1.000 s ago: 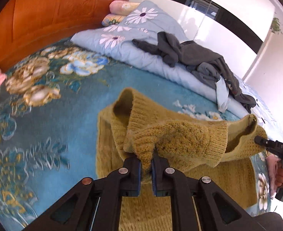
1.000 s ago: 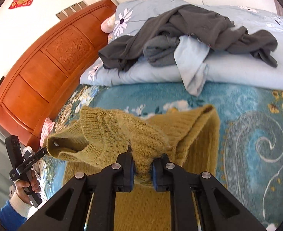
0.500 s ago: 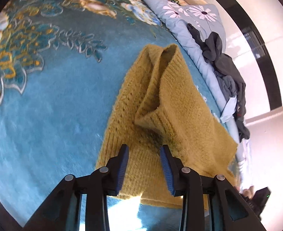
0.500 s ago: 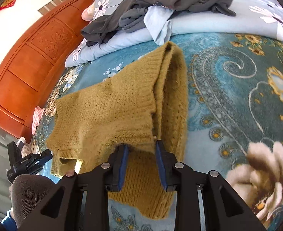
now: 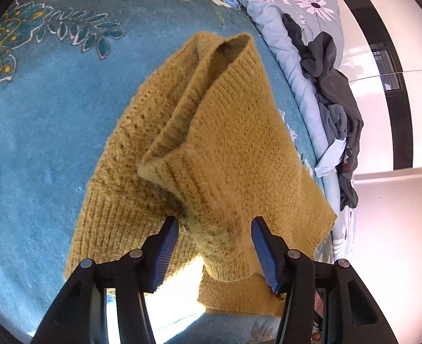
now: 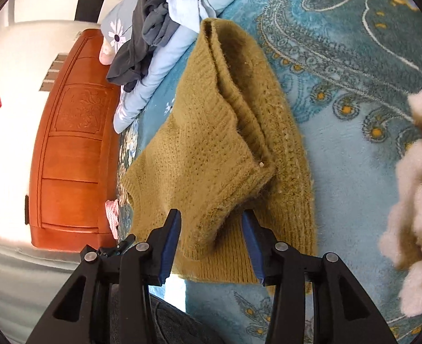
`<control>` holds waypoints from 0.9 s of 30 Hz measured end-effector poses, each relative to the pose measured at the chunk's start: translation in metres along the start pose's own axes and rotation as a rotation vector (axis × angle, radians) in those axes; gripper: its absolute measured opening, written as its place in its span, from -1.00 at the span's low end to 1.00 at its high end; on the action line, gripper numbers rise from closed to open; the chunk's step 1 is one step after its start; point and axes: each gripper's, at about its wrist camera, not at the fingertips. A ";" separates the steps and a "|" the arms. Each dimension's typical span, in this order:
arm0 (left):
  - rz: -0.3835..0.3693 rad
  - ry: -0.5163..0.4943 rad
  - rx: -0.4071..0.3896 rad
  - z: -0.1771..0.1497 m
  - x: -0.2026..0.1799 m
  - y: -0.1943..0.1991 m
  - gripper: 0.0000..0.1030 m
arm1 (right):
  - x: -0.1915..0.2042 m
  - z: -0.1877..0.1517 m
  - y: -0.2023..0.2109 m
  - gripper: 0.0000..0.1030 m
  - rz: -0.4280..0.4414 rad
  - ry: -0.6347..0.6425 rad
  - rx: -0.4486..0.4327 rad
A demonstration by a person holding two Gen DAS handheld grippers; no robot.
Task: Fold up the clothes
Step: 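Lift the collar with both tools and fold it toward the hem, then lower the folded collar onto the sweater body and open both tools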
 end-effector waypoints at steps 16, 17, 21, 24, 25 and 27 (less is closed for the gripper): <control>-0.211 -0.270 -0.120 0.045 -0.155 0.084 -0.80 | 0.112 0.118 0.023 -0.82 0.065 0.180 -0.134; -0.215 -0.301 -0.139 0.041 -0.156 0.091 -0.80 | 0.131 0.127 0.035 -0.82 0.091 0.255 -0.185; -0.054 -0.227 -0.055 0.029 -0.092 0.051 -0.79 | 0.112 0.104 0.024 -0.82 0.037 0.297 -0.085; 0.015 -0.123 -0.003 0.016 -0.037 0.022 -0.80 | 0.059 0.063 -0.002 -0.82 -0.057 0.229 0.067; 0.016 -0.093 0.006 0.010 -0.023 0.019 -0.80 | 0.044 0.050 -0.007 -0.82 -0.065 0.200 0.093; 0.010 -0.061 0.002 -0.001 -0.005 0.021 -0.80 | 0.023 0.030 -0.009 -0.82 -0.069 0.151 0.108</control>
Point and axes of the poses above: each gripper's, at about its wrist camera, not at the fingertips, and y roughly against the way its jaws point, x to its left, z to its top, and after that the axes turned 14 degrees about y, right-handed
